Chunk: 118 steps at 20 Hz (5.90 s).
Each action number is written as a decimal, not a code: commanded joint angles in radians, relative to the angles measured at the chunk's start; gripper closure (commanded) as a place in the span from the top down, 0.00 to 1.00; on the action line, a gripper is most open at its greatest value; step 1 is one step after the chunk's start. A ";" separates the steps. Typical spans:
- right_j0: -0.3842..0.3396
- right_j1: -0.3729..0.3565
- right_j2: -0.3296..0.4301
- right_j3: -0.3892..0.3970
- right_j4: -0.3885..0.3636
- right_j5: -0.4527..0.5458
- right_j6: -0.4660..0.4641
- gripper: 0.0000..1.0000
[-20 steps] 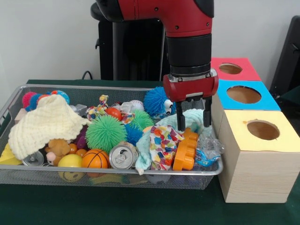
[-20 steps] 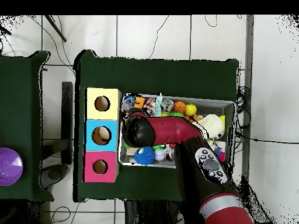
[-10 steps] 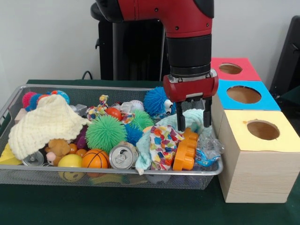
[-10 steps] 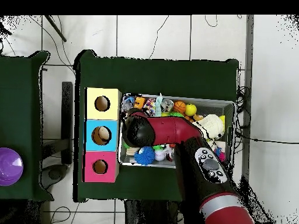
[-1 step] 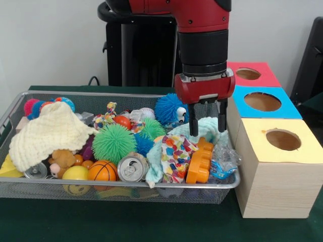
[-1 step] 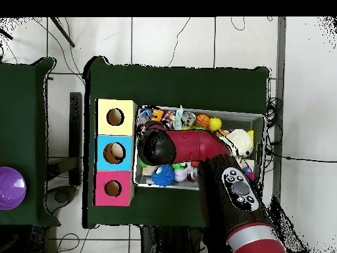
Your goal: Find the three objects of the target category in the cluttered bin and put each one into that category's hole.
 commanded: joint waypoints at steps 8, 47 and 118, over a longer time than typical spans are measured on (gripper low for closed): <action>-0.064 0.026 0.090 -0.104 -0.007 0.161 -0.056 1.00; -0.213 0.059 0.125 -0.041 -0.132 0.109 -0.062 1.00; -0.152 0.114 0.110 -0.022 -0.147 0.031 0.033 1.00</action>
